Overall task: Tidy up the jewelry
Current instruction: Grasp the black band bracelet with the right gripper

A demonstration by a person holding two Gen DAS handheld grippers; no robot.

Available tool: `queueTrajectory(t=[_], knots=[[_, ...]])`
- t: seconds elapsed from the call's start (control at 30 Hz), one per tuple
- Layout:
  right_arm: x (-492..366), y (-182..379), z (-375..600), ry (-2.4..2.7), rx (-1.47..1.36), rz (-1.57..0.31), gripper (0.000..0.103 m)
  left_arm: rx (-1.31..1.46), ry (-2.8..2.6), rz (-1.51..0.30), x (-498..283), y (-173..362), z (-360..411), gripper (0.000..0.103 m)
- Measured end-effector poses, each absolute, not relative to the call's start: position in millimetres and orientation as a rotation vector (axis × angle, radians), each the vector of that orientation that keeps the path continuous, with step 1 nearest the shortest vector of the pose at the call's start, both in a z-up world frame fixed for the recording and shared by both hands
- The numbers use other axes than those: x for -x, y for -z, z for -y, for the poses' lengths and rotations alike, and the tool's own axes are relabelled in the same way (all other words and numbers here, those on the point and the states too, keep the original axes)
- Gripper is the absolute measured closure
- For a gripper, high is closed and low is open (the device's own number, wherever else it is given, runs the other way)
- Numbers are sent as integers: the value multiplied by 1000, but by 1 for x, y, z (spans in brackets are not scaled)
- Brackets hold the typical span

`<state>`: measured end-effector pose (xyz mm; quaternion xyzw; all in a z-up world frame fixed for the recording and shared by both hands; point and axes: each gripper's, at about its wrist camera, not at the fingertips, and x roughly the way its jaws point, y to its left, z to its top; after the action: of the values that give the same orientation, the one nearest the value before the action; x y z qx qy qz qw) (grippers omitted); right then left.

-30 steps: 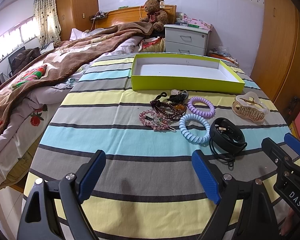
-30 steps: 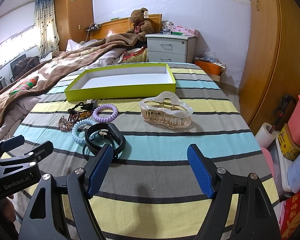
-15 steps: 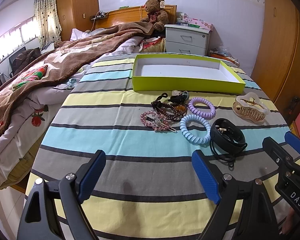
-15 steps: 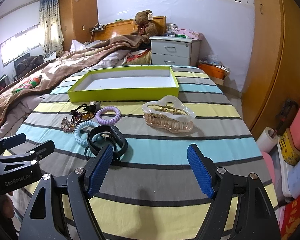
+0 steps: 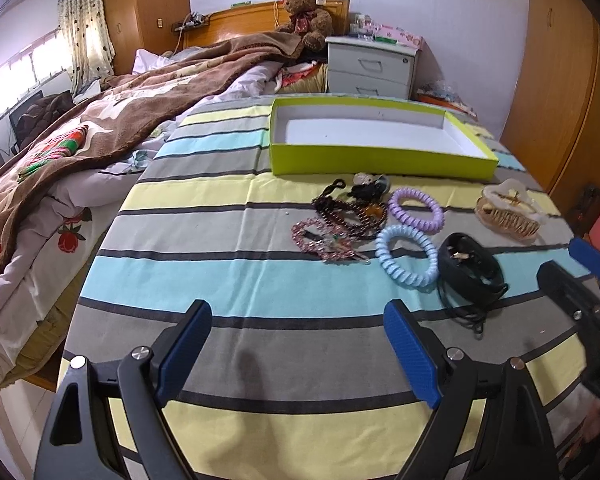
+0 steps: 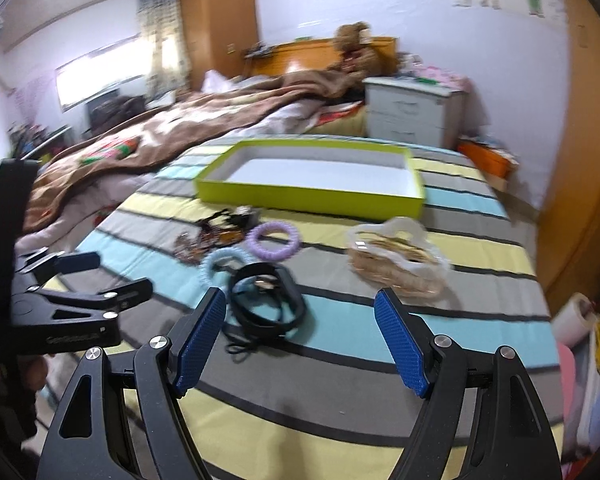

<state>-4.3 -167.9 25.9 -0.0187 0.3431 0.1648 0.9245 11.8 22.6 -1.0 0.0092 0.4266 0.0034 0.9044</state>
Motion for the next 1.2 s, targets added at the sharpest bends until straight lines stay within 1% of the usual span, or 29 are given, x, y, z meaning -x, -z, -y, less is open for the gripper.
queueTrajectory(t=[0.13, 0.2, 0.27, 0.33, 0.4, 0.57, 0.73, 0.83, 0.87, 0.93, 1.07, 1.2], knots=[[-5, -19, 152, -472, 86, -734, 27, -38, 18, -899, -14, 4, -27, 14], [-9, -16, 148, -499, 91, -750, 39, -22, 38, -902, -15, 5, -31, 14], [-13, -14, 144, -516, 103, -755, 43, -1, 59, -903, -15, 5, -34, 14], [-16, -12, 140, -534, 121, -759, 44, 15, 72, -914, -17, 5, -38, 14], [-17, -11, 136, -559, 142, -765, 52, 33, 89, -921, -18, 5, -42, 16], [-19, -7, 125, -596, 198, -796, 69, 54, 109, -945, -22, 8, -46, 18], [-22, 1, 120, -604, 232, -835, 77, 80, 146, -950, -23, 10, -49, 19], [-23, 2, 119, -588, 250, -836, 84, 96, 152, -957, -24, 12, -53, 19], [-24, 2, 120, -586, 247, -835, 89, 103, 150, -959, -24, 13, -54, 19], [-25, 3, 121, -585, 240, -834, 89, 110, 145, -960, -25, 13, -57, 19], [-23, 1, 120, -576, 248, -820, 94, 111, 138, -978, -27, 14, -59, 19], [-23, -5, 129, -559, 202, -799, 94, 117, 156, -979, -29, 13, -58, 19]])
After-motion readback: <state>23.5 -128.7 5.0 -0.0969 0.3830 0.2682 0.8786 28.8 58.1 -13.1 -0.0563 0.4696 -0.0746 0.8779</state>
